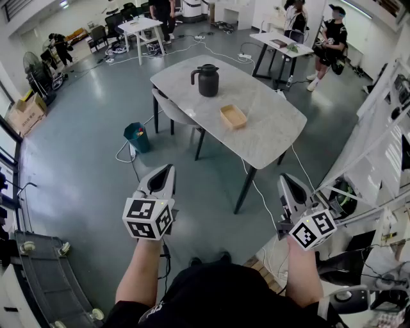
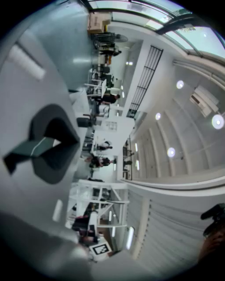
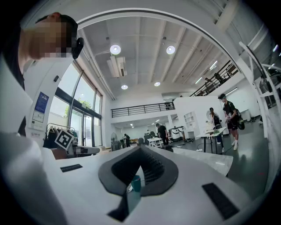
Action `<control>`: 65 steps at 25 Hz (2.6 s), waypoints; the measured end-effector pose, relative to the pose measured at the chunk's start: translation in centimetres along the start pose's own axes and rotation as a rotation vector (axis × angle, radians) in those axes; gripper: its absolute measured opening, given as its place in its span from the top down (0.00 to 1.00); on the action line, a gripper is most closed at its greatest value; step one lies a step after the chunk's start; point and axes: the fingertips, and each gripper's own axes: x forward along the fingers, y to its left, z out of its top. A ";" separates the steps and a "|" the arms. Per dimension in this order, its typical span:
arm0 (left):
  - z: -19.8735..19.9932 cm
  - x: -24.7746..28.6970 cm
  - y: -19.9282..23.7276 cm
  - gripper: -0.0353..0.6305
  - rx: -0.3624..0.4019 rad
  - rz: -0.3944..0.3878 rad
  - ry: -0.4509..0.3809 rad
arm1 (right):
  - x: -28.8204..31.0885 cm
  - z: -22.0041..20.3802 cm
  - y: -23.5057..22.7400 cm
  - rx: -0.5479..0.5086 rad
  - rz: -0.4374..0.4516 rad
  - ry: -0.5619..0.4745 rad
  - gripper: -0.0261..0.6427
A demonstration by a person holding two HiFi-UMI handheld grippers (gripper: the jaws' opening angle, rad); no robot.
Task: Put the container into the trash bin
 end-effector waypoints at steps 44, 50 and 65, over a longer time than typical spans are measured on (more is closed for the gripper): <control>0.3 19.1 10.8 0.93 -0.066 0.028 0.074 | 22.9 -4.0 -8.6 0.094 0.119 0.196 0.91; 0.0 21.7 16.2 0.93 -0.084 0.030 0.102 | 29.8 -5.6 -7.9 0.114 0.129 0.242 0.87; -0.8 30.2 19.3 0.93 -0.104 -0.027 0.162 | 36.9 -9.7 -12.7 0.131 0.080 0.331 0.83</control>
